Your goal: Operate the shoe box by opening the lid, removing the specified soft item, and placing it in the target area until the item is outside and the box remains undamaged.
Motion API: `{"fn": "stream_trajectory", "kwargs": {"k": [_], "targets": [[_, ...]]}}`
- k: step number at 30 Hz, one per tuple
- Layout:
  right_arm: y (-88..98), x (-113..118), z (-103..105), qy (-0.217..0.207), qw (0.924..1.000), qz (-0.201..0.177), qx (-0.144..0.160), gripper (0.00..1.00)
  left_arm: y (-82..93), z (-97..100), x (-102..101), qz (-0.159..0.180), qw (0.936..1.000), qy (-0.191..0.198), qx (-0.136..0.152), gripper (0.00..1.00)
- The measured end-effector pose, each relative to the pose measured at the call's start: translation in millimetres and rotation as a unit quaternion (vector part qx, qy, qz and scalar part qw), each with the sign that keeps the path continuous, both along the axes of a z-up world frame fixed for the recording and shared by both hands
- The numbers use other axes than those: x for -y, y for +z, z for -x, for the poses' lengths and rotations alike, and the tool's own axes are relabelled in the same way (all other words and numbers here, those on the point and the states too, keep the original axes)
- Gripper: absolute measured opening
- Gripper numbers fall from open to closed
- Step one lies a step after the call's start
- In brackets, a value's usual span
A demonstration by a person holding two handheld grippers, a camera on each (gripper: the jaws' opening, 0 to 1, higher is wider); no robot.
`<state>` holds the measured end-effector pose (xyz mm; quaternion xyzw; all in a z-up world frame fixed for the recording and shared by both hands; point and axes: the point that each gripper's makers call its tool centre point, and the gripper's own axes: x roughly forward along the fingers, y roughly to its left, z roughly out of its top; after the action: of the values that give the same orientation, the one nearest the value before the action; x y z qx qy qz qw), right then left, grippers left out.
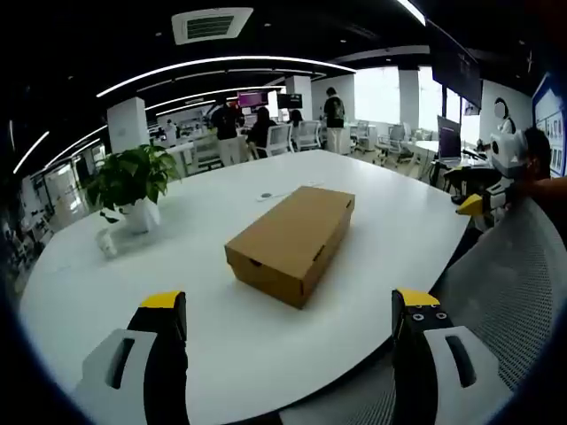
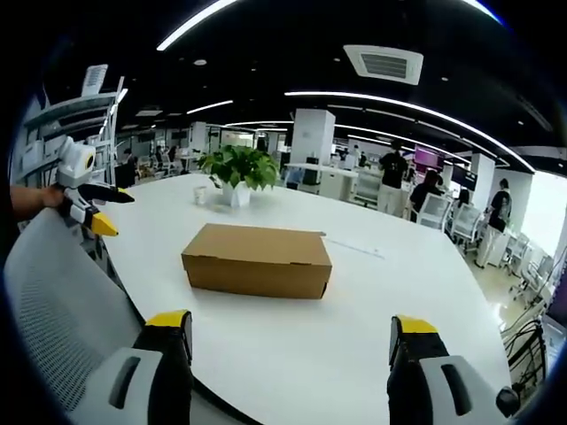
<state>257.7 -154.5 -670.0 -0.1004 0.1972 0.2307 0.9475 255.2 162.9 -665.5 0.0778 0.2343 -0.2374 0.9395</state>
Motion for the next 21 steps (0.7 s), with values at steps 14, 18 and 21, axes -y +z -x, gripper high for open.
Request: {"fn": "stream_trajectory", "kwargs": {"k": [14,18,21], "targets": [[0.5,1.3,0.0,-0.004,1.0,-0.003,-0.001,0.92,0.3,0.9,2.2,0.006,1.0,0.0,-0.004,1.0],[0.1,1.4,-0.2,-0.005,1.0,-0.006,-0.003,0.92,0.0,1.1,2.7,0.007,1.0,0.0,-0.006,1.0],[0.0,1.7,0.2,-0.006,0.9999,-0.007,-0.006,0.92,-0.4,1.7,4.3,0.009,0.9999,-0.002,-0.01,1.0]]}}
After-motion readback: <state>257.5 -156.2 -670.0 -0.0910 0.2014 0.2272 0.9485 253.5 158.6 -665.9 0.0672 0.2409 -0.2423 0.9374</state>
